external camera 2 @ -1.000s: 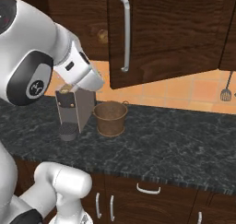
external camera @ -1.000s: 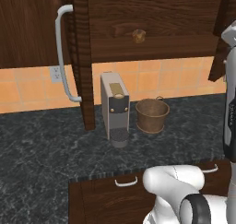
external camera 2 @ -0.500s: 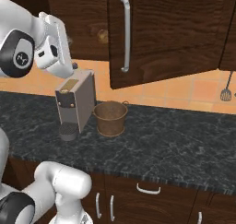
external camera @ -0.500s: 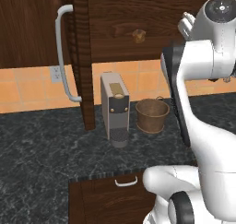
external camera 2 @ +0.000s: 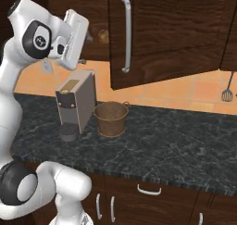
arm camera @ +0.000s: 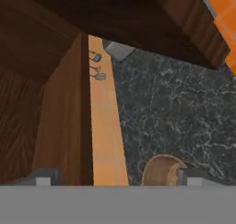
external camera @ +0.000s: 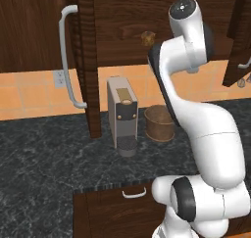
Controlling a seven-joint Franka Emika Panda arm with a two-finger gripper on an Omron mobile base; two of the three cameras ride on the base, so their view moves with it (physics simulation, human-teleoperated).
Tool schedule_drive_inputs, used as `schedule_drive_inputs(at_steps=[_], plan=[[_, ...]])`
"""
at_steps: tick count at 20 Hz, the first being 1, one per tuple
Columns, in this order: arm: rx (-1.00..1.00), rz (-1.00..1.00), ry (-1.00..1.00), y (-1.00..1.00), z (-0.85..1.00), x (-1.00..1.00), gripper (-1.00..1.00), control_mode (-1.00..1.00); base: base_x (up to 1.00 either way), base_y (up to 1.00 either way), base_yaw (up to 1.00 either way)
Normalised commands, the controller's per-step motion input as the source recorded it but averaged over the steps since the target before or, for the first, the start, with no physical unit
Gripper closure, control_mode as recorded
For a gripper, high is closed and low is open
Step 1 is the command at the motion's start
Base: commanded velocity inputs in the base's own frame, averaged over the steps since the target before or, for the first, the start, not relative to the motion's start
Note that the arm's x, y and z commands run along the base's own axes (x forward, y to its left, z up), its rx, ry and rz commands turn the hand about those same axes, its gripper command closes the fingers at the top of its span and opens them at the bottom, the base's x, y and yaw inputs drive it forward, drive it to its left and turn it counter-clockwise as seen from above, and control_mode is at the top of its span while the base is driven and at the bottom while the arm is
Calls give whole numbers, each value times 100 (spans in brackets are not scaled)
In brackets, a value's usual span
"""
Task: Open the cabinet, pick up the bread from the cabinet and place it in the basket. Then move the basket to the dining counter.
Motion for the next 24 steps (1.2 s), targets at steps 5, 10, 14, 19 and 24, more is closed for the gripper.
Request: schedule_drive_inputs(at_steps=[5, 10, 14, 19, 24], plan=[[21, -38, -23, -91, -34, 57, -100, -100, 0, 0, 0], [13, -46, -19, -65, -29, 34, -100, -100, 0, 0, 0], [11, -53, -22, -64, -9, 0, -100, -100, 0, 0, 0], [9, -51, -21, -60, -10, -2, -100, -100, 0, 0, 0], [5, -45, -19, -90, -24, -1, -100, -100, 0, 0, 0]])
